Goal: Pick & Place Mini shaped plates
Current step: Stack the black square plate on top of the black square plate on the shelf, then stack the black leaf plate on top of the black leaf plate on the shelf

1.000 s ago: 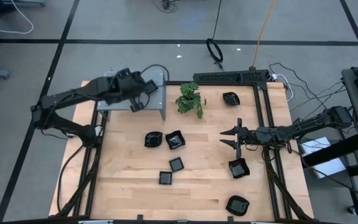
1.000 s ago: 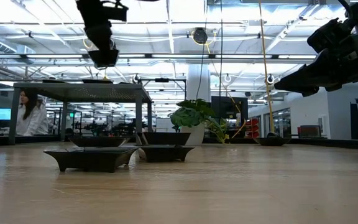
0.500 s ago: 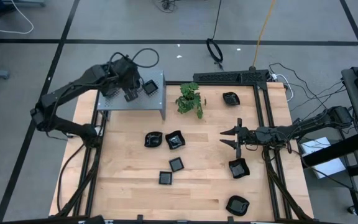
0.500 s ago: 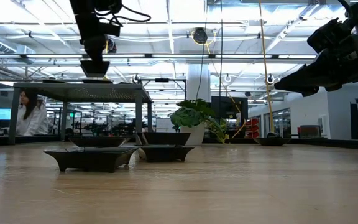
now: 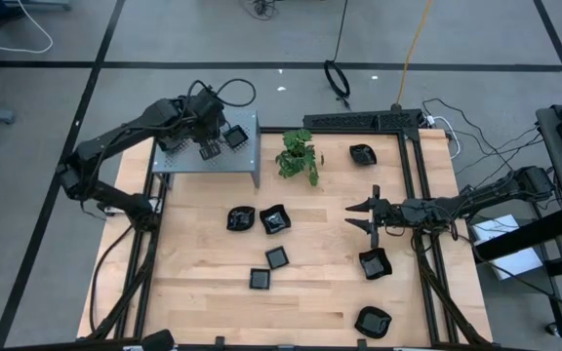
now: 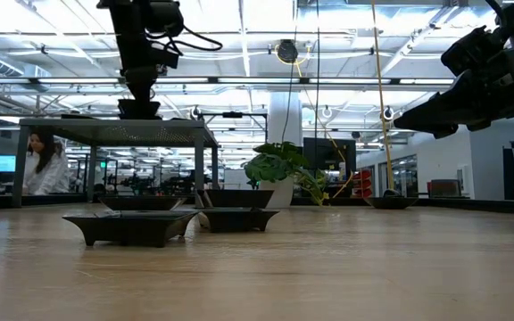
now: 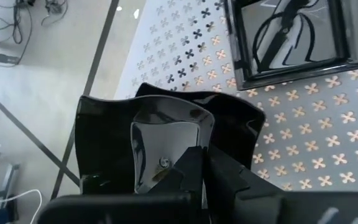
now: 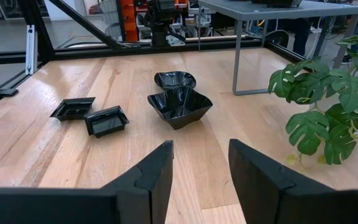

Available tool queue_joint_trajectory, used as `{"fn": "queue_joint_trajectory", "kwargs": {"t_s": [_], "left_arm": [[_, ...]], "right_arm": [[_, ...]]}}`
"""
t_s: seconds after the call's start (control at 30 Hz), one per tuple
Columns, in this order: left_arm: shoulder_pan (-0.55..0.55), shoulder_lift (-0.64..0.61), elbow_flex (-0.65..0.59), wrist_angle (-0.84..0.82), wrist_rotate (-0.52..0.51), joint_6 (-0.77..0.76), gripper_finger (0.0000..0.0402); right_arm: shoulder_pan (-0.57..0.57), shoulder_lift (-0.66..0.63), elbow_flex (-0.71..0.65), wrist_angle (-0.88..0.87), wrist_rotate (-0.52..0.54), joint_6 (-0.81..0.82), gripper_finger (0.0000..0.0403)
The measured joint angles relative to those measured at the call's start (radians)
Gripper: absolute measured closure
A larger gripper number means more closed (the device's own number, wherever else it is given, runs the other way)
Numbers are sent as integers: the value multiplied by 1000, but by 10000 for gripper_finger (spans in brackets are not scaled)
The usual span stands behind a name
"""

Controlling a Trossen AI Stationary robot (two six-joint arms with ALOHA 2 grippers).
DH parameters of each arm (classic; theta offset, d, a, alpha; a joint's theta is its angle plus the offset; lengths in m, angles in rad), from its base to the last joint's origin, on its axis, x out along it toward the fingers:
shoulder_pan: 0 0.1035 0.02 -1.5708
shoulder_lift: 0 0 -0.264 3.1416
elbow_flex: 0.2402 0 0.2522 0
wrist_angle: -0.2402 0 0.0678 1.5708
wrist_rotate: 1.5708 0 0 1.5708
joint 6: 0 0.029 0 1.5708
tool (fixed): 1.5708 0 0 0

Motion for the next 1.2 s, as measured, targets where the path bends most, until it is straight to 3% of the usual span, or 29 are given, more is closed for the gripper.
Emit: {"fn": "queue_joint_trajectory", "kwargs": {"t_s": [0.57,0.97,1.2], "left_arm": [[-8,-2,0,-2,-4,-75,374],[-9,-6,0,-1,-4,-78,270],[-56,-36,0,0,-33,-95,248]], "right_arm": [[0,0,0,0,0,0,259],[0,0,0,0,0,0,259],[0,0,0,0,0,0,257]]}}
